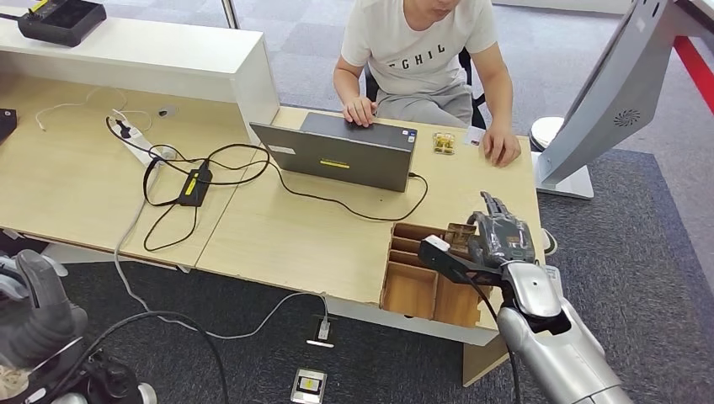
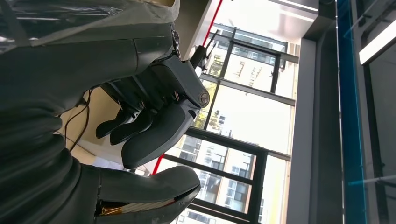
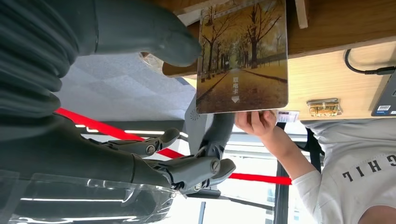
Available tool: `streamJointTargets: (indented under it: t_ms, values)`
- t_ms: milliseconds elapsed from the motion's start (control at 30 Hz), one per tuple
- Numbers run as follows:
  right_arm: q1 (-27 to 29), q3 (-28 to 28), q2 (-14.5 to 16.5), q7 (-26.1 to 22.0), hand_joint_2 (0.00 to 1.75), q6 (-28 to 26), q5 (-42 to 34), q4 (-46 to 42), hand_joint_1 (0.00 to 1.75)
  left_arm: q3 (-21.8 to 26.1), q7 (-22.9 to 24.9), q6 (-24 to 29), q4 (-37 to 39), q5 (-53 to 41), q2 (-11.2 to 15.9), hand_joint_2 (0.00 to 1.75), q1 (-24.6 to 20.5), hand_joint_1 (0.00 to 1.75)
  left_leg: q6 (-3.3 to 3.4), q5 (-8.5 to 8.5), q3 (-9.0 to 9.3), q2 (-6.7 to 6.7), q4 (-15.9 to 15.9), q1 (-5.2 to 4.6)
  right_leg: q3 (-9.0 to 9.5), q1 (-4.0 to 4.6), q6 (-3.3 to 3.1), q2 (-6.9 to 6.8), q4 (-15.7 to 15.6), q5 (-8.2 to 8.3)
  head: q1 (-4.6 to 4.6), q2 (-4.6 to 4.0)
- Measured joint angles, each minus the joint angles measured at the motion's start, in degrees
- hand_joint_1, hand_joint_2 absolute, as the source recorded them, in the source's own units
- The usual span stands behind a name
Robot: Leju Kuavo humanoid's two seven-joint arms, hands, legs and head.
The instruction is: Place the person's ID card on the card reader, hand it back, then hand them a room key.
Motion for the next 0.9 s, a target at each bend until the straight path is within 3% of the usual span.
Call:
streamJointTargets:
  t_ms: [133, 300, 433, 500, 533, 633, 667, 733, 900]
  values:
    - [-0.05, -0.02, 0.02, -0.15, 1.75, -0.54, 0.03, 0.21, 0.04, -0.17, 0.01, 0.00, 0.26, 0.00, 0.00, 1.75, -0.05, 1.75, 0.00, 0.00, 0.00, 0.00, 0.00, 0.00, 0.00, 0.00, 0.00, 0.00, 0.00, 0.00, 0.00, 0.00]
    - [-0.68, -0.05, 0.01, -0.28, 1.75, -0.81, 0.15, 0.40, 0.06, -0.25, 0.00, 0.00, 0.49, 0.00, 0.00, 1.75, -0.15, 1.75, 0.00, 0.00, 0.01, 0.00, 0.00, 0.00, 0.00, 0.00, 0.00, 0.00, 0.00, 0.00, 0.01, 0.00]
    - [-0.98, -0.08, -0.01, -0.38, 1.75, -0.80, 0.08, 0.43, 0.17, -0.28, -0.01, -0.13, 0.81, 0.25, 0.00, 1.75, -0.34, 1.75, 0.00, 0.00, 0.01, 0.00, 0.00, 0.00, 0.00, 0.00, 0.00, 0.00, 0.00, 0.00, 0.01, 0.00]
    - [-0.98, -0.08, -0.02, -0.43, 1.75, -0.80, -0.07, 0.41, 0.37, -0.28, 0.00, -0.33, 0.99, 0.40, 0.00, 1.75, -0.44, 1.75, 0.00, 0.00, 0.02, 0.00, 0.00, 0.00, 0.00, 0.00, 0.00, 0.00, 0.00, 0.01, 0.01, 0.00]
    - [-0.97, -0.08, -0.02, -0.44, 1.75, -0.79, -0.14, 0.39, 0.55, -0.28, 0.00, -0.47, 1.12, 0.46, 0.00, 1.75, -0.50, 1.75, 0.00, 0.00, 0.01, 0.00, 0.00, 0.00, 0.00, 0.00, 0.00, 0.00, 0.00, 0.01, 0.00, 0.00]
    - [-0.92, -0.07, -0.02, -0.44, 1.75, -0.74, -0.32, 0.32, 1.40, -0.28, -0.02, -0.83, 1.55, 0.66, 0.00, 1.75, -0.66, 1.75, 0.00, 0.00, 0.01, 0.00, 0.00, 0.00, 0.00, 0.00, 0.00, 0.00, 0.00, 0.01, 0.00, 0.00]
    - [-0.90, -0.07, -0.02, -0.44, 1.75, -0.68, -0.36, 0.25, 1.61, -0.28, -0.01, -0.91, 1.68, 0.70, 0.00, 1.75, -0.71, 1.75, 0.00, 0.00, 0.01, 0.00, 0.00, 0.00, 0.00, 0.00, 0.00, 0.00, 0.00, 0.01, 0.00, 0.00]
    - [-0.85, -0.05, -0.02, -0.44, 1.75, -0.50, -0.40, 0.03, 1.74, -0.28, -0.01, -1.11, 1.88, 0.76, 0.00, 1.75, -0.77, 1.75, 0.00, 0.00, 0.01, 0.00, 0.00, 0.00, 0.00, 0.00, 0.00, 0.00, 0.00, 0.00, 0.00, 0.00]
    - [-0.77, 0.00, 0.09, -0.55, 1.75, -0.09, -0.74, -0.42, 1.75, -0.28, 0.00, -1.42, 2.32, 0.91, 0.00, 1.75, -0.87, 1.75, 0.00, 0.00, -0.01, 0.00, 0.00, 0.00, 0.00, 0.00, 0.00, 0.00, 0.00, 0.00, 0.00, 0.00]
